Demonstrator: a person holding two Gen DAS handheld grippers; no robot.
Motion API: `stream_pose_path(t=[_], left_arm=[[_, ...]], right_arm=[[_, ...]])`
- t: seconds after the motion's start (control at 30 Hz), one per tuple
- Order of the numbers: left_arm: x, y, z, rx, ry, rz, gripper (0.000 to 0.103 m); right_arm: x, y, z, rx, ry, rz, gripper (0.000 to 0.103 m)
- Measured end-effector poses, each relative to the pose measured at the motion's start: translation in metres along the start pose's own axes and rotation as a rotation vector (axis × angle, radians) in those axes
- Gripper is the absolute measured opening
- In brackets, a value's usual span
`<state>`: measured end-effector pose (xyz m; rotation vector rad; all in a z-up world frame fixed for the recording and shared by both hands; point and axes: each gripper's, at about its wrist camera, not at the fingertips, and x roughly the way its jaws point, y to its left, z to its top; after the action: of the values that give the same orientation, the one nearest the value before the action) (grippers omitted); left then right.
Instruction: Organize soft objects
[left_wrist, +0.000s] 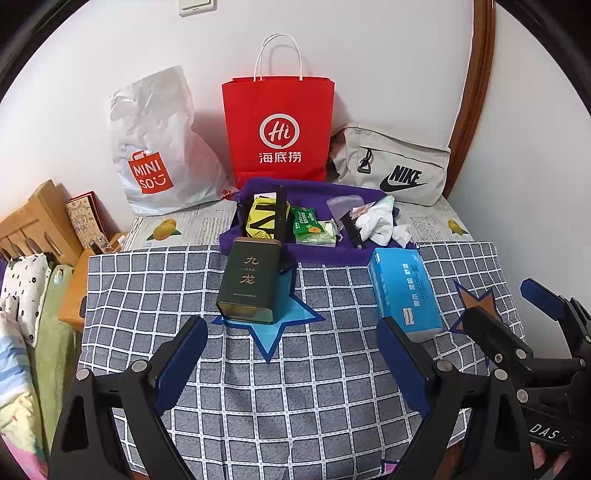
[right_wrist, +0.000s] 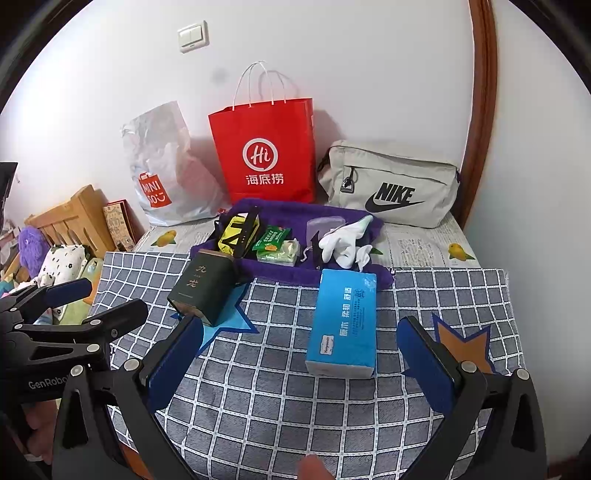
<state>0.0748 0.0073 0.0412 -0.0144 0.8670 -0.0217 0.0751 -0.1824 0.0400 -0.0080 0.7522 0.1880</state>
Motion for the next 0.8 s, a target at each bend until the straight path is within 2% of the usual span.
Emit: stream_pose_path(t=[0.8], left_arm=[[-0.005,-0.0016,0.001,0.002,-0.003,0.005,0.092]], right_arm=[[-0.0054,0.0005,0.0011,0.0,-0.004,-0.009,0.103]])
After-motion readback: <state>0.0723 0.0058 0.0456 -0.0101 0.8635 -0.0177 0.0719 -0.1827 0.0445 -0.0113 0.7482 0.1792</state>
